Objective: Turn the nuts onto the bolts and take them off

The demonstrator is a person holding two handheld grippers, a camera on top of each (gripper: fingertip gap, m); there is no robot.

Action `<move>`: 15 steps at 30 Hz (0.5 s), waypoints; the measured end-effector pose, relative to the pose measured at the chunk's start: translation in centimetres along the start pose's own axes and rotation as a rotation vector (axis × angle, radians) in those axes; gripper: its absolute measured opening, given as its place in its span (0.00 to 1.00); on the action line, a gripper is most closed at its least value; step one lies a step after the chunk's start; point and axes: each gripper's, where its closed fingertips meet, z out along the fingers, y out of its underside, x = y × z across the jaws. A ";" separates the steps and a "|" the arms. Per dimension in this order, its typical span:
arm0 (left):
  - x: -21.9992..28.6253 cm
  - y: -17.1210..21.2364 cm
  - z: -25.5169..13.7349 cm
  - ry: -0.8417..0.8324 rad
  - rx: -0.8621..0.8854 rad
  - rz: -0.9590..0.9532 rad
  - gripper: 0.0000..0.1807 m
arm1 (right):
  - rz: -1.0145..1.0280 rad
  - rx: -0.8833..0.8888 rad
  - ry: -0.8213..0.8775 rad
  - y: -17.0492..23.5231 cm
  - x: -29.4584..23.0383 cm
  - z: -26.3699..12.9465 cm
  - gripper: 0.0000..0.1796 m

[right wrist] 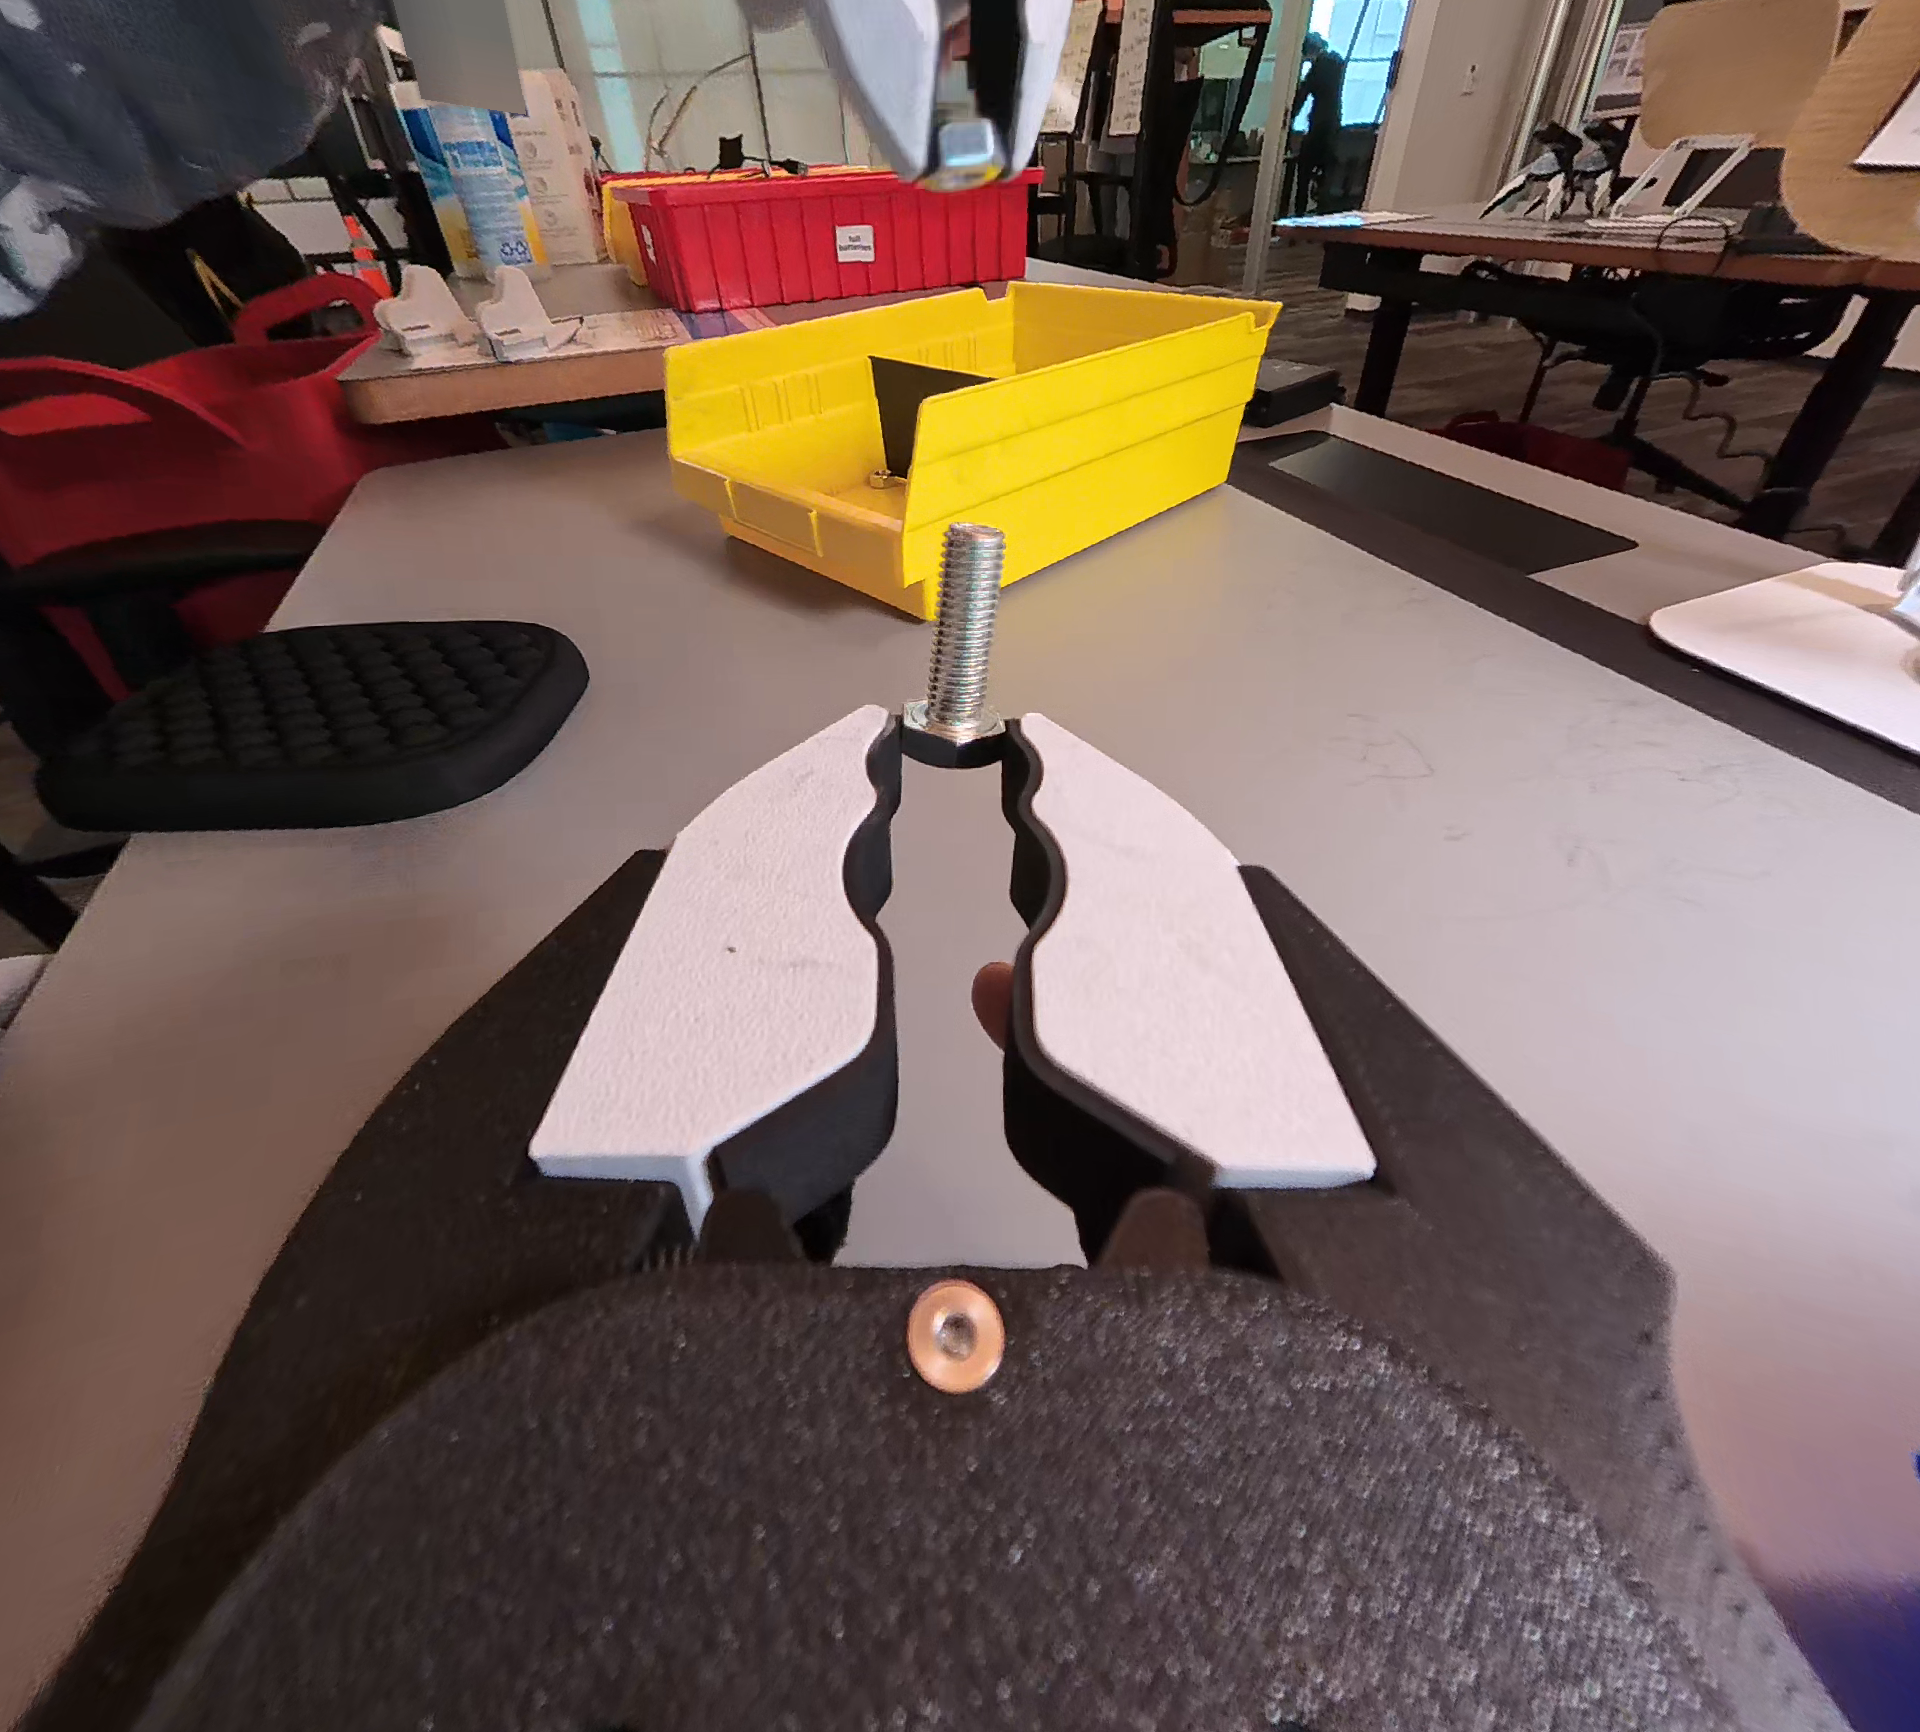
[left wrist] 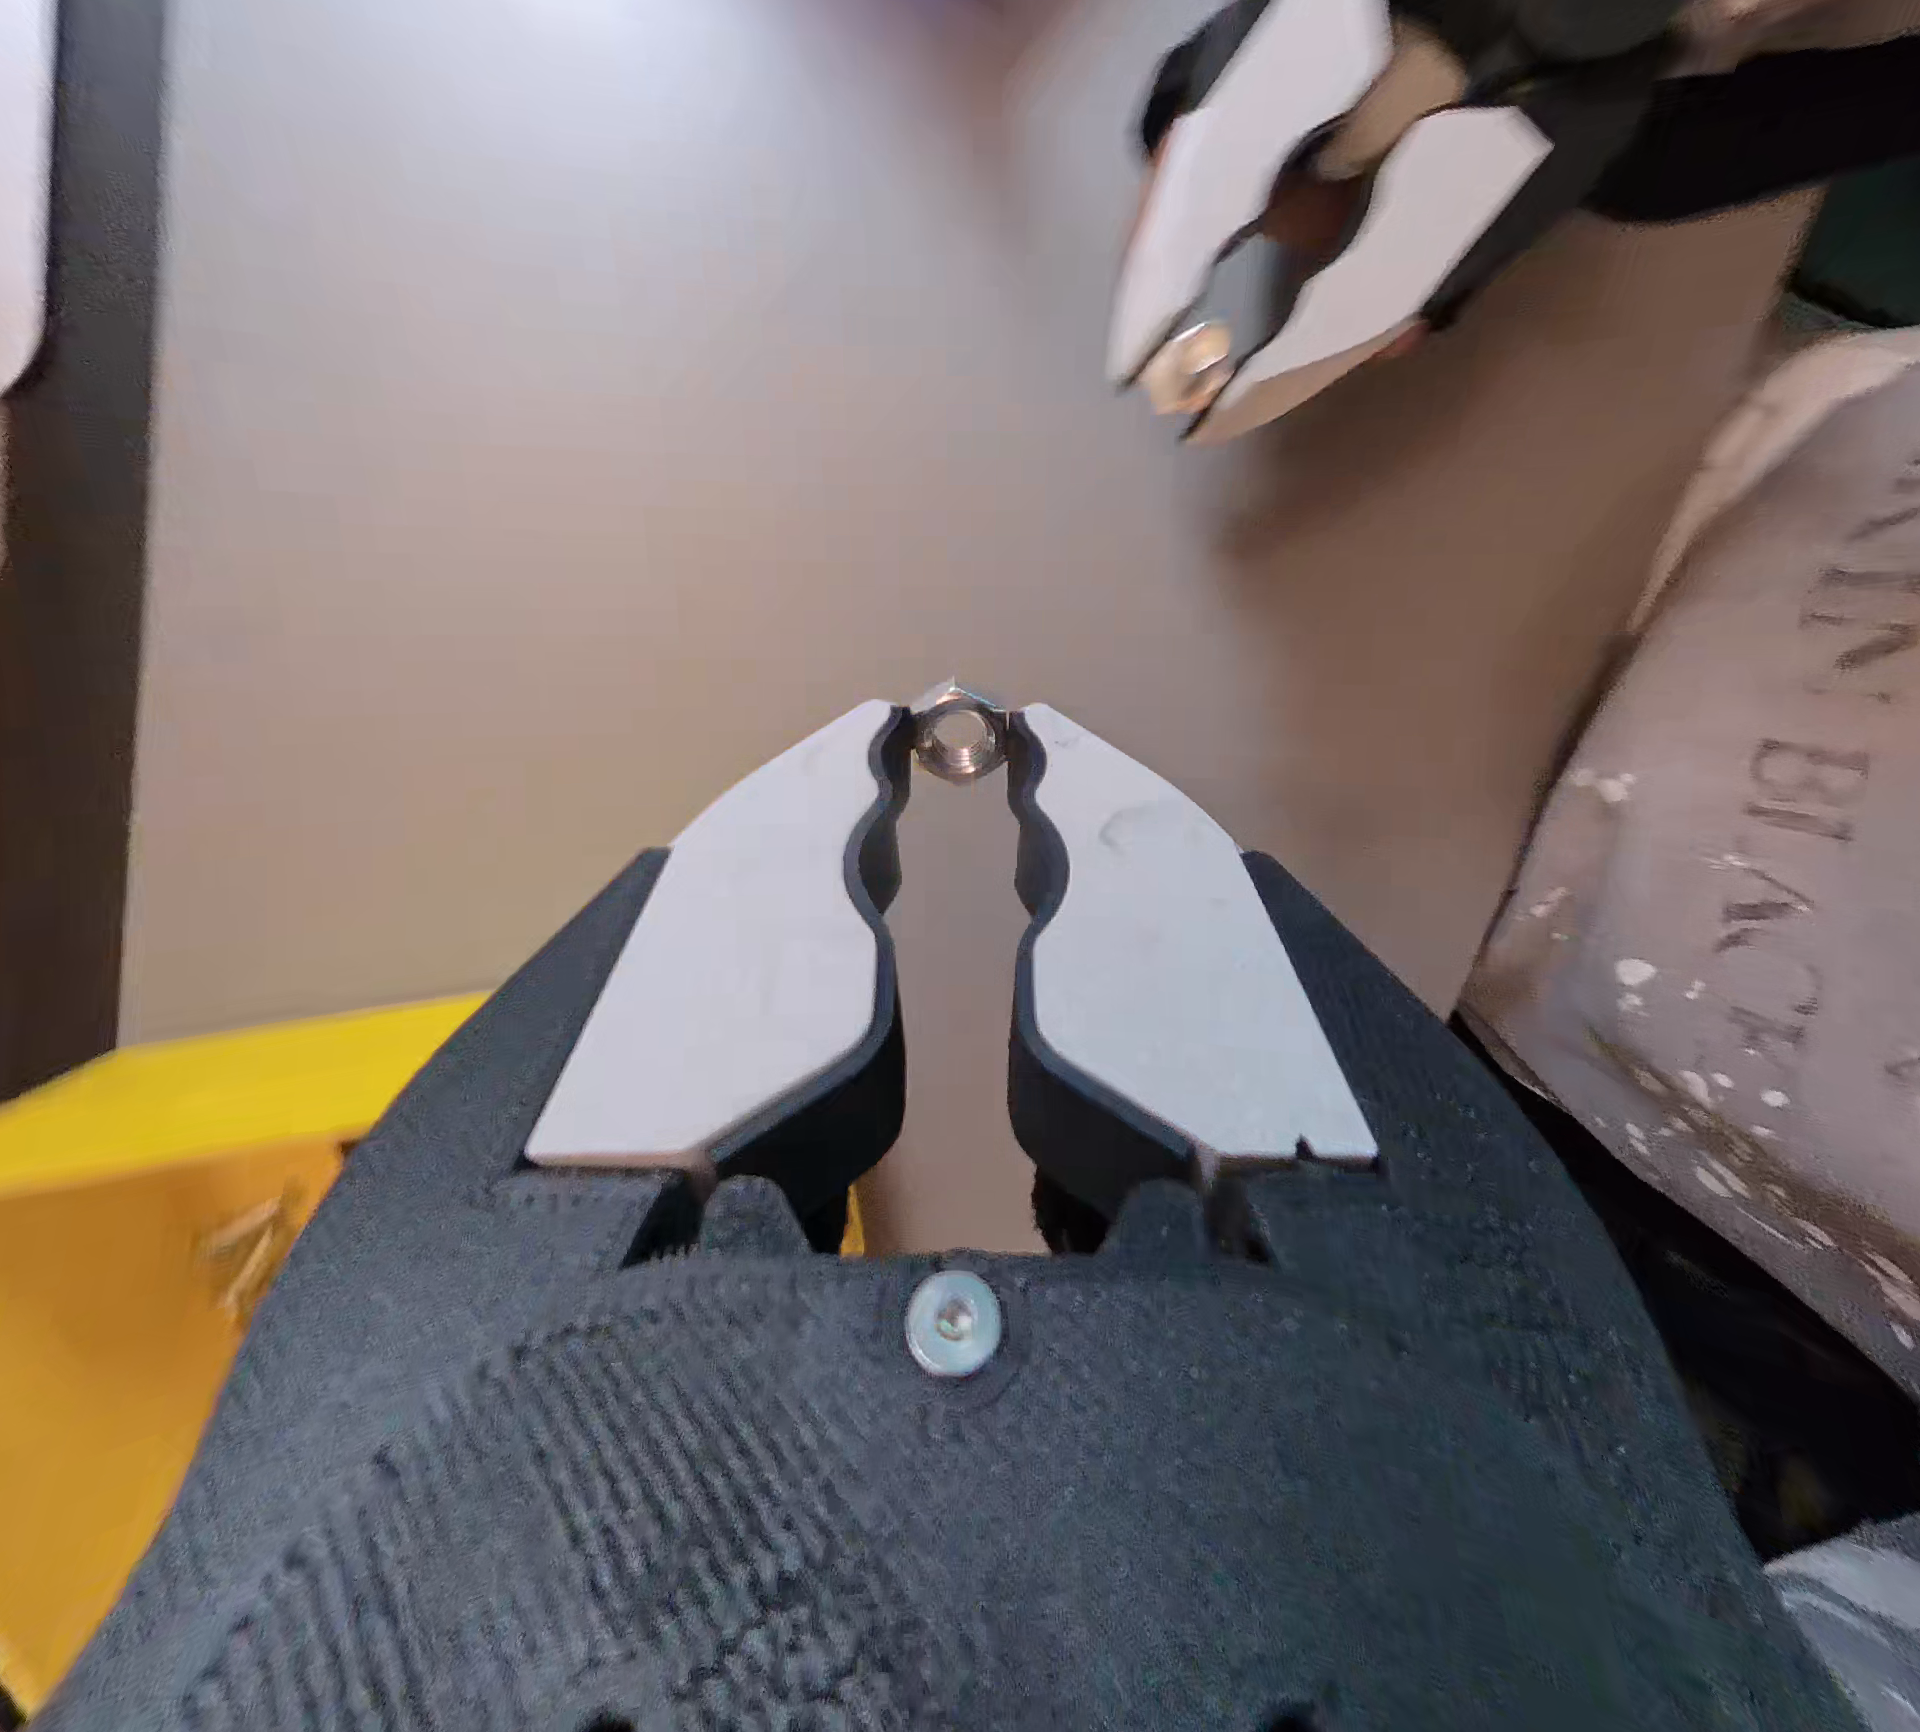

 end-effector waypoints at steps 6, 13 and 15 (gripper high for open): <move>4.6 -3.8 4.1 0.104 -0.021 0.133 0.11 | -0.026 0.001 0.034 -0.1 0.3 -0.1 0.10; 5.5 -4.9 5.8 0.134 -0.043 0.161 0.11 | -0.047 0.001 0.041 -0.2 0.1 -0.1 0.10; 5.4 -4.8 6.1 0.126 -0.056 0.170 0.10 | -0.052 0.001 0.042 -0.2 0.1 -0.1 0.10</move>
